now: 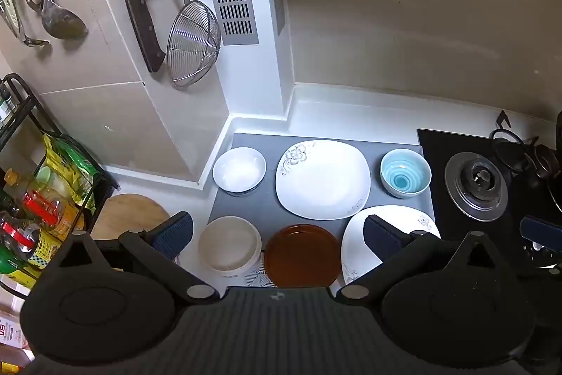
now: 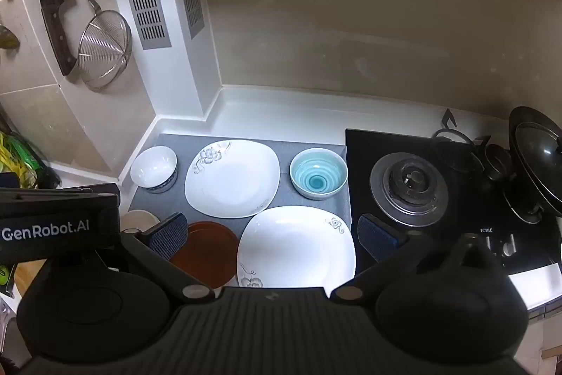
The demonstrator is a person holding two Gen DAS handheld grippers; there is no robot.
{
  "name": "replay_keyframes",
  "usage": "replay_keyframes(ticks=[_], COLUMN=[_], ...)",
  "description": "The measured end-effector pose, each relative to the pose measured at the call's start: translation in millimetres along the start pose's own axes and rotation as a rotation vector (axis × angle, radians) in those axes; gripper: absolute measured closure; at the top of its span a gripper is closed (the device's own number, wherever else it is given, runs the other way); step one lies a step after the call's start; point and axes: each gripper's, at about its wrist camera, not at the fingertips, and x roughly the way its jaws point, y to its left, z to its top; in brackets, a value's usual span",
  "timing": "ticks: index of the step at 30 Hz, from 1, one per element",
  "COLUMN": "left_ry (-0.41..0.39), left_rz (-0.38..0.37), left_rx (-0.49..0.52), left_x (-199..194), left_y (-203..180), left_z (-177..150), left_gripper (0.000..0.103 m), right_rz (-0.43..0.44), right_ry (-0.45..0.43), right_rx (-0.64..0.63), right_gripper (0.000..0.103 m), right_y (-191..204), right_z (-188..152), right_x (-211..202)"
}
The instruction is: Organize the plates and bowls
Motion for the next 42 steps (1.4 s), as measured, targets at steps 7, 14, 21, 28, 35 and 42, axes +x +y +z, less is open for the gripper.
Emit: replay_keyframes(ticks=[7,14,21,28,35,42], left_ry=[0.0,0.001,0.001,0.006,0.009,0.013], left_rz=[-0.002,0.007,0.012,0.019,0.023,0.021], left_rx=[-0.005,-0.006,-0.006,-0.005,-0.001,-0.006], left_x=[1.5,3.7,3.0,0.8,0.7,0.9], left_y=[3.9,3.2,2.1,0.7,-0.2,2.4], left_z=[0.9,-2.3,-2.6,-3.1,-3.9,-6.5], left_gripper=[0.0,0.0,0.0,0.0,0.0,0.0], right_rz=[0.012,0.015,0.016,0.019,0.019,0.017], right_ry=[0.005,0.032,0.037,0.041,0.043,0.05], right_rx=[0.007,0.001,0.001,0.001,0.005,0.0], right_gripper=[0.0,0.0,0.0,0.0,0.0,0.0], right_y=[1.6,6.9,4.0,1.2,1.2,2.4], right_z=[-0.4,2.3,4.7,3.7,2.1,3.2], right_x=[2.5,7.2,6.0,5.4,5.4,5.6])
